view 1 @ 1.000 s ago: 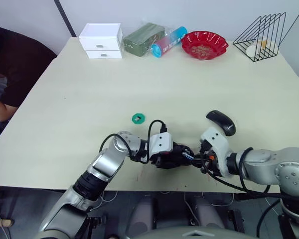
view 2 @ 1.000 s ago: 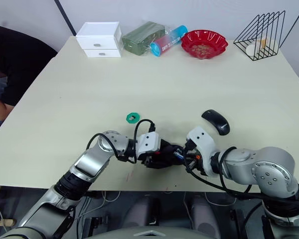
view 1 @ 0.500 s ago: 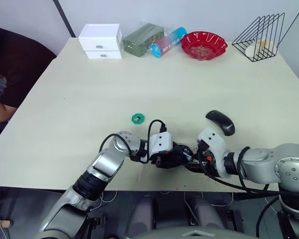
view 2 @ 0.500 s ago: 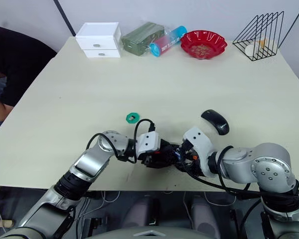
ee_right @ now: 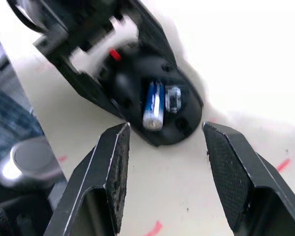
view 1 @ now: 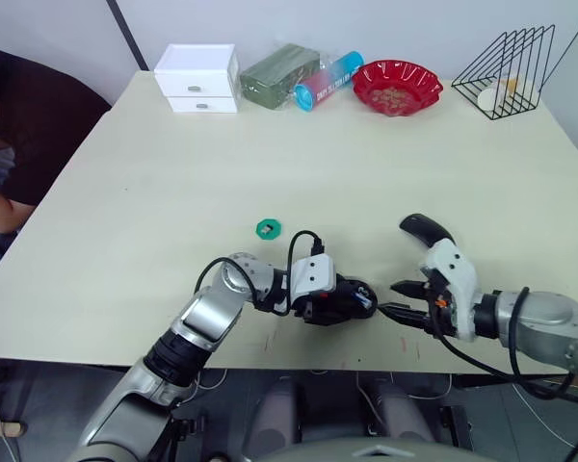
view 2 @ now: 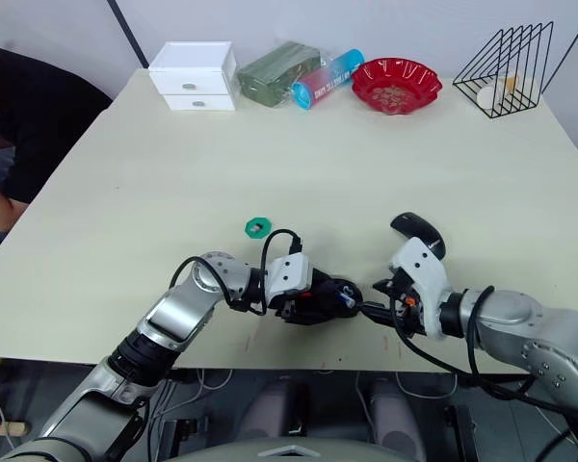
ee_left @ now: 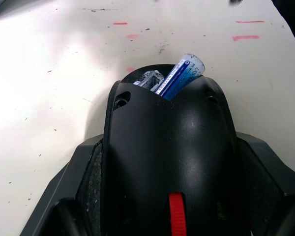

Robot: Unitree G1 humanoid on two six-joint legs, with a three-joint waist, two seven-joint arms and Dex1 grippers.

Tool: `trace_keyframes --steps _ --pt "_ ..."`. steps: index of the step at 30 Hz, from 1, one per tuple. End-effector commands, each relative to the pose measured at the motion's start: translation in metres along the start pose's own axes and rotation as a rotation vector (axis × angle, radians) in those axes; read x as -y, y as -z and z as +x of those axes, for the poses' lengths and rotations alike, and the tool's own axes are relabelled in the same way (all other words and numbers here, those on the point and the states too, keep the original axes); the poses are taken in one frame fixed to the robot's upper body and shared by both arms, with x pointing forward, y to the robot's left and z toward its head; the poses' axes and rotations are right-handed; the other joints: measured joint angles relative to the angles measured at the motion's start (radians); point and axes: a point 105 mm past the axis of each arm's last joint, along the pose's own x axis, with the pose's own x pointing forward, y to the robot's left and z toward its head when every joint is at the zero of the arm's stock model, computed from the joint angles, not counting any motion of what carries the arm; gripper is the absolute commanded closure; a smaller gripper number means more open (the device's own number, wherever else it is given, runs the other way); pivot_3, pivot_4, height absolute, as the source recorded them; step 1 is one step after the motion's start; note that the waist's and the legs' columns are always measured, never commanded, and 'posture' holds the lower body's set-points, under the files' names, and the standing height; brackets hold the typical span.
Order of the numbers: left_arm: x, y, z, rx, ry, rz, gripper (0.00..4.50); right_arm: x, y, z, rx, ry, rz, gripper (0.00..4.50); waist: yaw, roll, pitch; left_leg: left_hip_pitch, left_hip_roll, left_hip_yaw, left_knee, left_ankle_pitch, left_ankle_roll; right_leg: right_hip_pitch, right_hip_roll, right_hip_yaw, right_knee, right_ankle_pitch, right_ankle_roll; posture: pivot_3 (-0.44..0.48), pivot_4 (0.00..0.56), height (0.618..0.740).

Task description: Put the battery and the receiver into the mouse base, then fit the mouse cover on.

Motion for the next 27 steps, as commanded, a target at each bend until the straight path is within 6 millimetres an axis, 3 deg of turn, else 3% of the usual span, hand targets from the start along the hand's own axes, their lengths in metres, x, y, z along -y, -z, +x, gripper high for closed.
trace_keyframes --steps 1,3,5,14,27 --pt "0.003 0.007 0.005 -0.026 0.008 -0.032 1.55 0.0 -0.008 0.001 0.114 -0.025 -0.094 2.89 0.001 0.0 0.0 0.0 0.0 0.0 0.0 0.0 0.0 0.0 0.0 0.0 0.0 0.0 0.0 0.0 0.15 0.74" --pt "0.003 0.007 0.006 -0.028 0.011 -0.031 1.55 0.0 -0.003 0.003 0.122 -0.037 -0.126 3.83 0.001 0.0 0.0 0.0 0.0 0.0 0.0 0.0 0.0 0.0 0.0 0.0 0.0 0.0 0.0 0.0 0.15 0.74" --pt "0.004 0.006 0.007 -0.028 0.016 -0.032 1.55 -0.001 0.0 0.004 0.136 -0.052 -0.148 4.34 0.002 0.0 0.0 0.0 0.0 0.0 0.0 0.0 0.0 0.0 0.0 0.0 0.0 0.0 0.0 0.0 0.15 0.74" --pt "0.01 0.006 0.007 -0.027 0.028 -0.033 1.55 -0.006 0.016 0.017 0.268 -0.151 -0.195 4.34 0.001 0.0 0.0 0.001 0.0 0.001 0.0 0.0 0.0 0.0 0.0 0.001 0.0 0.0 0.0 0.0 0.15 0.74" --pt "0.009 0.006 0.007 -0.026 0.025 -0.028 1.55 0.004 0.026 0.028 0.317 -0.123 -0.212 4.34 0.001 0.0 0.0 0.001 0.0 0.001 0.0 0.0 0.0 0.0 0.0 0.001 0.0 0.0 0.0 0.0 0.15 0.74"
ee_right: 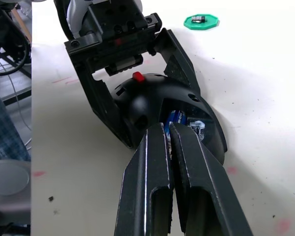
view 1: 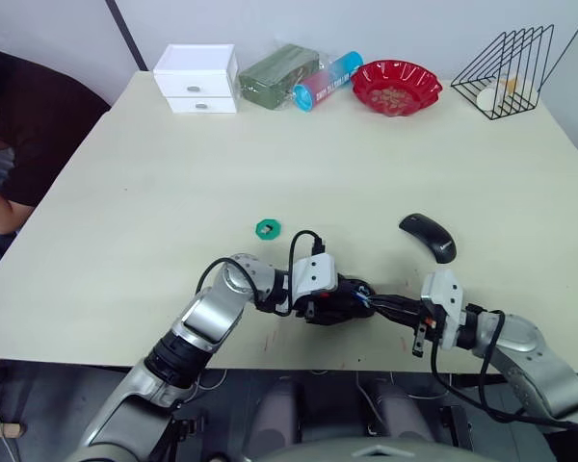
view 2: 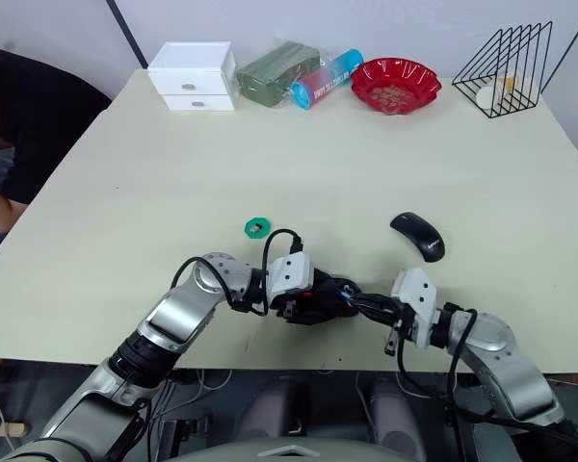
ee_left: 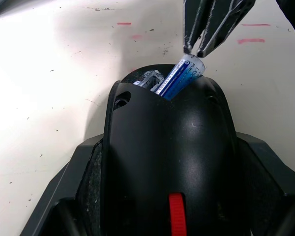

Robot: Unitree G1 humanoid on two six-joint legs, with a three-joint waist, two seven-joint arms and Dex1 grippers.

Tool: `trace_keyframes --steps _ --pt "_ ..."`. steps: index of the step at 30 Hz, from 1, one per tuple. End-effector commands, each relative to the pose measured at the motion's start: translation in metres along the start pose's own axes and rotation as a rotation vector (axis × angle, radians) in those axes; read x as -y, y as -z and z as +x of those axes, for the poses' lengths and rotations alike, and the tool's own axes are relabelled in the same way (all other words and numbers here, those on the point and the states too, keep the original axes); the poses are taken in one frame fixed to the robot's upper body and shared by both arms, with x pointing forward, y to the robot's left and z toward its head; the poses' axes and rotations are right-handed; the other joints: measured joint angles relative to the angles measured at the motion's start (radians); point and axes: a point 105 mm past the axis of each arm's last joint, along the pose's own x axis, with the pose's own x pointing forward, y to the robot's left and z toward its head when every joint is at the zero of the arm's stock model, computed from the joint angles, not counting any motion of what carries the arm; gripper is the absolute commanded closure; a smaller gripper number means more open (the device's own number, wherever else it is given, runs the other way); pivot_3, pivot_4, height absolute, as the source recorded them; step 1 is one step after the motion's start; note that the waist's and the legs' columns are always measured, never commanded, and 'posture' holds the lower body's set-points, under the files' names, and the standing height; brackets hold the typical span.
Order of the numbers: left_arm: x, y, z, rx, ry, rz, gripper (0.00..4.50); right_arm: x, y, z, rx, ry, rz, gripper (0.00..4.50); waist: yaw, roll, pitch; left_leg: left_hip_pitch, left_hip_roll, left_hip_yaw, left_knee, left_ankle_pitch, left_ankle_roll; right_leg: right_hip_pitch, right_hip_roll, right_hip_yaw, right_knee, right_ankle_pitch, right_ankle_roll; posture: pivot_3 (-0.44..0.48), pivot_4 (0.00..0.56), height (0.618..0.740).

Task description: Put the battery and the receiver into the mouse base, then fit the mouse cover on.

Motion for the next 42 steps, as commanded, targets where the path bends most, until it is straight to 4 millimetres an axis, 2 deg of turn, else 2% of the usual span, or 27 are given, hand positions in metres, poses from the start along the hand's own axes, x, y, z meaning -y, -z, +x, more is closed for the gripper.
trace_keyframes --steps 1,8,19,26,27,34,37,40,42 --pt "0.007 0.007 0.005 -0.024 0.032 -0.013 1.55 0.0 -0.008 0.003 0.039 -0.013 -0.041 4.34 0.0 0.0 0.0 0.0 0.0 0.0 0.0 0.0 0.0 0.0 0.0 0.0 0.0 0.0 0.0 0.0 0.15 0.74" --pt "0.006 0.008 0.005 -0.027 0.031 -0.01 1.55 0.0 0.002 0.008 0.01 -0.024 -0.027 4.34 0.0 0.0 0.0 0.0 0.0 0.0 0.0 0.0 0.0 0.0 0.0 0.0 0.0 0.0 0.0 0.0 0.15 0.74" --pt "0.008 0.008 0.005 -0.027 0.031 -0.013 1.55 -0.006 0.057 0.004 -0.199 -0.066 0.061 4.34 -0.002 -0.001 -0.002 0.006 0.0 0.0 0.0 0.0 0.0 0.005 0.0 0.0 0.001 0.0 0.0 0.0 0.15 0.74" --pt "0.008 0.008 0.004 -0.03 0.027 -0.015 1.55 -0.001 0.07 -0.001 -0.303 -0.041 0.07 4.34 -0.002 -0.004 -0.009 0.007 0.001 0.0 -0.001 0.0 0.0 0.006 0.001 0.0 0.001 0.0 -0.001 0.0 0.15 0.74" --pt "0.008 0.008 0.004 -0.031 0.026 -0.015 1.55 0.0 0.069 -0.002 -0.305 -0.041 0.061 4.34 -0.002 -0.005 -0.011 0.007 0.001 0.0 -0.001 0.0 0.0 0.006 0.001 0.0 0.001 0.0 -0.001 0.0 0.15 0.74" --pt "0.006 0.008 0.004 -0.028 0.023 -0.011 1.55 0.02 0.024 -0.014 -0.124 0.063 -0.038 4.34 -0.001 -0.005 -0.012 0.007 0.001 0.0 -0.001 0.0 0.0 0.006 0.0 0.0 0.0 0.0 -0.001 0.0 0.15 0.74" --pt "0.006 0.007 0.004 -0.021 0.027 -0.008 1.55 0.017 0.002 -0.029 0.014 0.064 -0.074 4.34 -0.001 -0.004 -0.011 0.005 0.0 0.0 -0.001 0.0 0.0 0.005 0.0 0.0 0.0 0.0 -0.001 0.0 0.15 0.74" --pt "0.006 0.007 0.005 -0.021 0.029 -0.003 1.55 0.016 0.002 -0.047 0.01 0.063 -0.089 4.34 -0.001 -0.002 -0.009 0.005 0.0 0.0 -0.001 0.0 0.0 0.005 0.0 0.0 0.0 0.0 -0.001 0.0 0.15 0.74" --pt "0.005 0.007 0.005 -0.021 0.026 0.003 1.55 0.019 -0.007 -0.06 0.095 0.086 -0.147 4.34 0.0 -0.002 -0.009 0.005 0.0 0.0 -0.001 0.0 0.0 0.005 0.0 0.0 0.0 0.0 0.0 0.0 0.15 0.74"
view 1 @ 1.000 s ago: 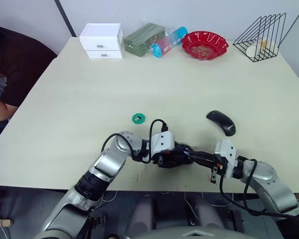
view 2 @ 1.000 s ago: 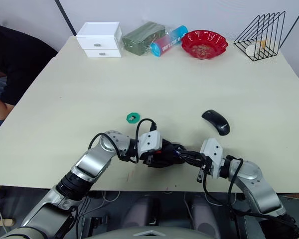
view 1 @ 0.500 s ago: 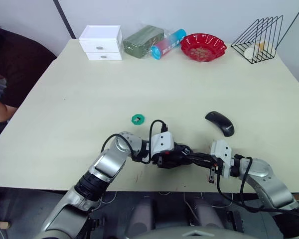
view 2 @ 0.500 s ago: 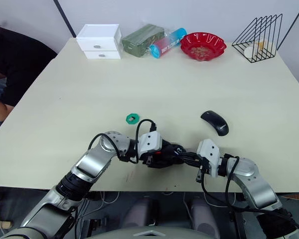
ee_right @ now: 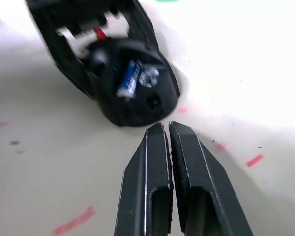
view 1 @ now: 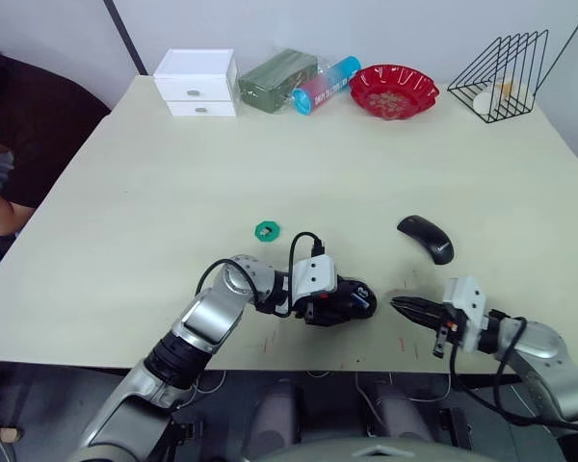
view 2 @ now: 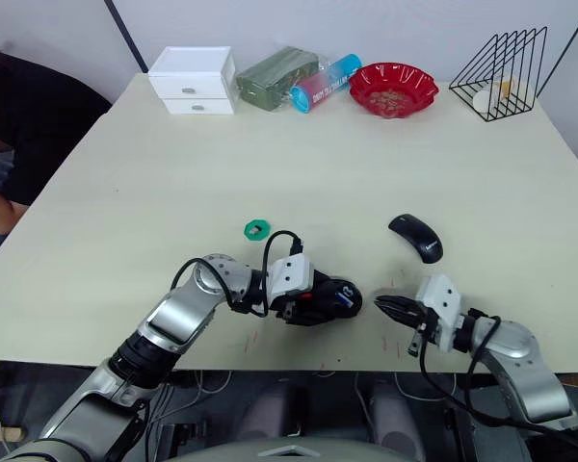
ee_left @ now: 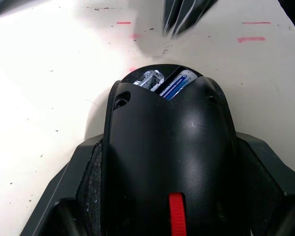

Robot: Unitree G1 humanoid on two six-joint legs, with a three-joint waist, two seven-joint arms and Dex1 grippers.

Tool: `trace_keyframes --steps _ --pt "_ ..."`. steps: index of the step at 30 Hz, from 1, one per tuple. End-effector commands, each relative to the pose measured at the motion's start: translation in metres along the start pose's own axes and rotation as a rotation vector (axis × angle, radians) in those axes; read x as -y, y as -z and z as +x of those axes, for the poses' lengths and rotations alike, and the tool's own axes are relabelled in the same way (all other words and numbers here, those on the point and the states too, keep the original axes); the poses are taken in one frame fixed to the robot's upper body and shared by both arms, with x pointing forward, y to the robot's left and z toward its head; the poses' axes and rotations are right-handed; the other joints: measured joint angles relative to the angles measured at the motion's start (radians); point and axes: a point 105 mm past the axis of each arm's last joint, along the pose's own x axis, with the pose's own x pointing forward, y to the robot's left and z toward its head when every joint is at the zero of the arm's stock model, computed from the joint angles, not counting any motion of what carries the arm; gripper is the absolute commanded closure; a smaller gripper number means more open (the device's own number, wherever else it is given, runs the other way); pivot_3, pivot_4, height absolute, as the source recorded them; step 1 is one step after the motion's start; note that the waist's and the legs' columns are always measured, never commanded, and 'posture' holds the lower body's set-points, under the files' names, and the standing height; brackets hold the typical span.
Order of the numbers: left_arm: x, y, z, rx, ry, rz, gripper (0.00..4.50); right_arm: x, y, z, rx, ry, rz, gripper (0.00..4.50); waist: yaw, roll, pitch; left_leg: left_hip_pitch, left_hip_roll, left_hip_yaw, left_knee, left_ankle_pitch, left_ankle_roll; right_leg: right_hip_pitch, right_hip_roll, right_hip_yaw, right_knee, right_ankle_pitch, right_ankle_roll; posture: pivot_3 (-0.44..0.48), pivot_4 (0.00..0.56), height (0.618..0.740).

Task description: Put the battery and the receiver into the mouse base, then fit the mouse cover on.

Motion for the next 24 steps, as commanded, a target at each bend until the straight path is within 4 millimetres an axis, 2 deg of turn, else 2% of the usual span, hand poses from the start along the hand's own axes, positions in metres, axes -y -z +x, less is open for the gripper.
trace_keyframes --steps 1,5,6,8,9,12,13,14,16,20,24 --pt "0.004 0.005 0.004 -0.017 0.022 -0.003 1.55 0.006 -0.024 -0.025 0.147 0.013 -0.102 4.34 -0.001 0.0 0.0 0.0 0.0 0.0 0.0 0.0 0.0 0.0 0.0 0.0 0.0 0.0 0.0 0.0 0.15 0.74" --pt "0.004 0.005 0.004 -0.017 0.024 0.002 1.55 0.009 -0.021 -0.047 0.148 -0.013 -0.052 4.34 0.0 0.0 0.0 0.0 0.0 0.0 0.0 0.0 0.0 0.0 0.0 0.0 0.0 0.0 0.0 0.0 0.15 0.74" --pt "0.004 0.005 0.004 -0.019 0.025 0.004 1.55 0.011 -0.021 -0.054 0.152 -0.015 -0.047 4.11 0.0 0.001 0.001 0.0 0.0 0.0 0.0 0.0 0.0 0.0 0.0 0.0 0.0 0.0 0.0 0.0 0.15 0.74" --pt "0.003 0.005 0.004 -0.02 0.027 0.009 1.55 0.013 -0.022 -0.064 0.155 -0.017 -0.04 3.53 0.0 0.001 0.001 0.0 0.0 0.0 0.0 0.0 0.0 0.0 0.0 0.0 0.0 0.0 0.0 0.0 0.15 0.74" --pt "0.003 0.005 0.004 -0.02 0.027 0.01 1.55 0.014 -0.022 -0.068 0.154 -0.016 -0.048 2.9 0.0 0.001 0.001 0.0 0.0 0.0 0.0 0.0 0.0 0.0 0.0 0.0 0.0 0.0 0.0 0.0 0.15 0.74" --pt "0.003 0.005 0.004 -0.021 0.034 0.004 1.55 0.016 -0.019 -0.084 0.156 -0.011 -0.042 1.88 0.0 0.001 0.001 0.0 0.0 0.0 0.0 0.0 0.0 0.0 0.0 0.0 0.0 0.0 0.0 0.0 0.15 0.74" --pt "0.004 0.005 0.005 -0.021 0.039 0.004 1.55 0.017 -0.017 -0.09 0.154 -0.009 -0.043 1.34 0.0 0.001 0.001 0.0 0.0 0.0 0.0 0.0 0.0 0.0 0.0 0.0 0.0 0.0 0.0 0.0 0.15 0.74" --pt "0.005 0.005 0.005 -0.021 0.041 0.004 1.55 0.017 -0.015 -0.094 0.154 -0.009 -0.046 1.04 0.001 0.001 0.001 0.0 0.0 0.0 0.0 0.0 0.0 0.0 0.0 0.0 0.0 0.0 0.0 0.0 0.15 0.74" --pt "0.005 0.005 0.004 -0.023 0.047 0.006 1.55 0.015 -0.012 -0.101 0.159 -0.026 -0.038 0.14 0.0 0.001 0.001 0.0 0.0 0.0 0.0 0.0 0.0 0.0 0.0 0.0 0.0 0.0 0.0 0.0 0.15 0.74" --pt "0.005 0.005 0.003 -0.026 0.046 0.014 1.55 0.014 -0.007 -0.111 0.171 -0.055 -0.036 0.05 -0.001 0.002 0.001 0.001 0.0 0.001 0.0 0.0 0.0 0.0 0.0 0.001 0.0 0.0 0.0 0.0 0.15 0.74" --pt "0.004 0.005 0.003 -0.024 0.04 0.014 1.55 0.014 -0.006 -0.11 0.209 -0.073 -0.077 0.05 -0.001 0.002 0.001 0.001 0.0 0.001 0.0 0.0 0.0 0.0 0.0 0.001 0.0 0.0 0.0 0.0 0.15 0.74"
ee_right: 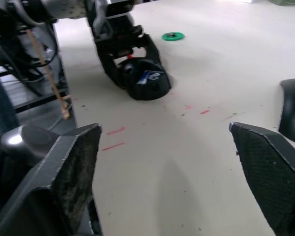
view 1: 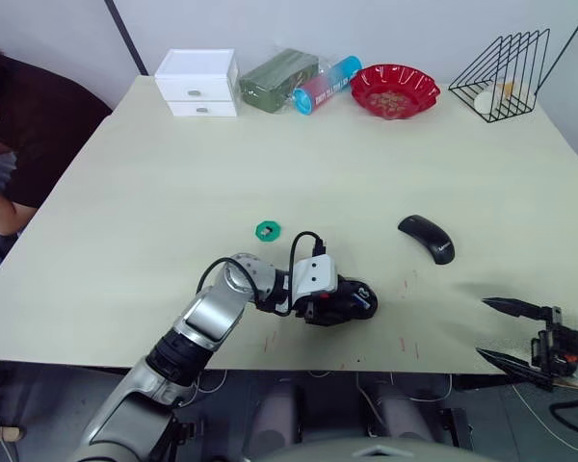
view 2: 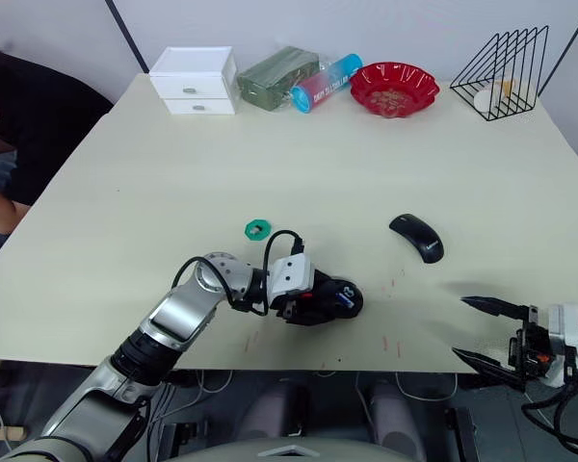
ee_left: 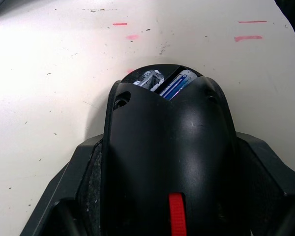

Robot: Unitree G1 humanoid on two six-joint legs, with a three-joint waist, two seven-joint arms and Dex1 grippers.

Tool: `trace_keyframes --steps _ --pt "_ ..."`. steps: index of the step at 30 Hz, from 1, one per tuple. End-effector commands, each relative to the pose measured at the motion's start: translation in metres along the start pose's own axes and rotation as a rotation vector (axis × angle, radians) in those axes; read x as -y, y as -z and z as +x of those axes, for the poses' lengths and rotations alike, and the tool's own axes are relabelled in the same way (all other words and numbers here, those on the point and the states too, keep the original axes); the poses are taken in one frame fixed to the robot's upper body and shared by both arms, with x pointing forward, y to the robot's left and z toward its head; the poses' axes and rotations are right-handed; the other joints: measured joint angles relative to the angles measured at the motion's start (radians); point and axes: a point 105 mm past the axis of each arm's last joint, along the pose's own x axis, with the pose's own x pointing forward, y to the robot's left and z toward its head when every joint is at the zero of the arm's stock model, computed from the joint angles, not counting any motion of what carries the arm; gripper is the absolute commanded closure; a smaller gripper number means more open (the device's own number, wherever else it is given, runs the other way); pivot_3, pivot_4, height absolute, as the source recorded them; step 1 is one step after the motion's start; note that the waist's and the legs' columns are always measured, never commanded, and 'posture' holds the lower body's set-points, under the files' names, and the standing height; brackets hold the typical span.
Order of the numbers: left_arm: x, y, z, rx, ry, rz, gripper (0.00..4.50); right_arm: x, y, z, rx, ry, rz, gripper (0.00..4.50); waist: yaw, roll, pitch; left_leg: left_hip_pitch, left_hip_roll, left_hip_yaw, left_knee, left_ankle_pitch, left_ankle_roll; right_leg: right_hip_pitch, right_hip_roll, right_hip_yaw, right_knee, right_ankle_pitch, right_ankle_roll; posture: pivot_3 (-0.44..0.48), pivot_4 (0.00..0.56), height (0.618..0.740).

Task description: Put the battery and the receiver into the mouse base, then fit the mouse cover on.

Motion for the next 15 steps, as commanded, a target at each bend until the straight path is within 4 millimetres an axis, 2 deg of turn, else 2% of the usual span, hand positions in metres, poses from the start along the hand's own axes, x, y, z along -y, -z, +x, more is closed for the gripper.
trace_keyframes --steps 1,10,11,12,13,14,15 --pt "0.005 0.004 0.003 -0.024 0.024 0.002 1.55 0.002 -0.008 -0.002 0.054 -0.005 -0.092 0.05 0.0 0.0 0.0 0.0 0.0 0.0 0.0 0.0 0.0 0.0 0.0 0.0 0.0 0.0 0.0 0.0 0.15 0.74" --pt "0.006 -0.002 0.004 -0.005 0.045 0.012 1.55 0.004 -0.003 -0.001 0.055 -0.004 -0.104 0.05 0.0 0.001 0.001 0.0 0.0 0.0 0.0 0.0 0.0 0.0 0.0 0.0 0.0 0.0 0.0 0.0 0.15 0.74" --pt "0.006 -0.002 0.004 -0.002 0.046 0.014 1.05 0.004 -0.003 -0.002 0.057 -0.002 -0.102 0.01 0.0 0.001 0.001 0.0 0.0 0.0 0.0 0.0 0.0 0.0 0.0 0.0 0.0 0.0 0.0 0.0 0.15 0.74" --pt "0.006 -0.003 0.003 0.0 0.047 0.015 1.05 0.004 -0.002 -0.002 0.058 -0.001 -0.101 0.01 0.0 0.001 0.001 0.0 0.0 0.0 0.0 0.0 0.0 0.0 0.0 0.0 0.0 0.0 0.0 0.0 0.15 0.74" --pt "0.004 -0.004 0.003 0.006 0.037 0.015 0.39 0.004 -0.002 -0.002 0.058 0.001 -0.1 0.0 0.0 0.001 0.001 0.0 0.0 0.0 0.0 0.0 0.0 0.0 0.0 0.0 0.0 0.0 0.0 0.0 0.15 0.74" --pt "0.003 -0.005 0.003 0.01 0.035 0.014 0.12 0.004 -0.001 -0.002 0.058 0.002 -0.1 0.0 0.0 0.001 0.001 0.0 0.0 0.0 0.0 0.0 0.0 0.0 0.0 0.0 0.0 0.0 0.0 0.0 0.15 0.74" --pt "0.003 -0.006 0.003 0.012 0.037 0.015 0.05 0.003 0.0 -0.002 0.057 0.002 -0.099 0.0 0.0 0.001 0.001 0.0 0.0 0.0 0.0 0.0 0.0 0.0 0.0 0.0 0.0 0.0 0.0 0.0 0.15 0.74"
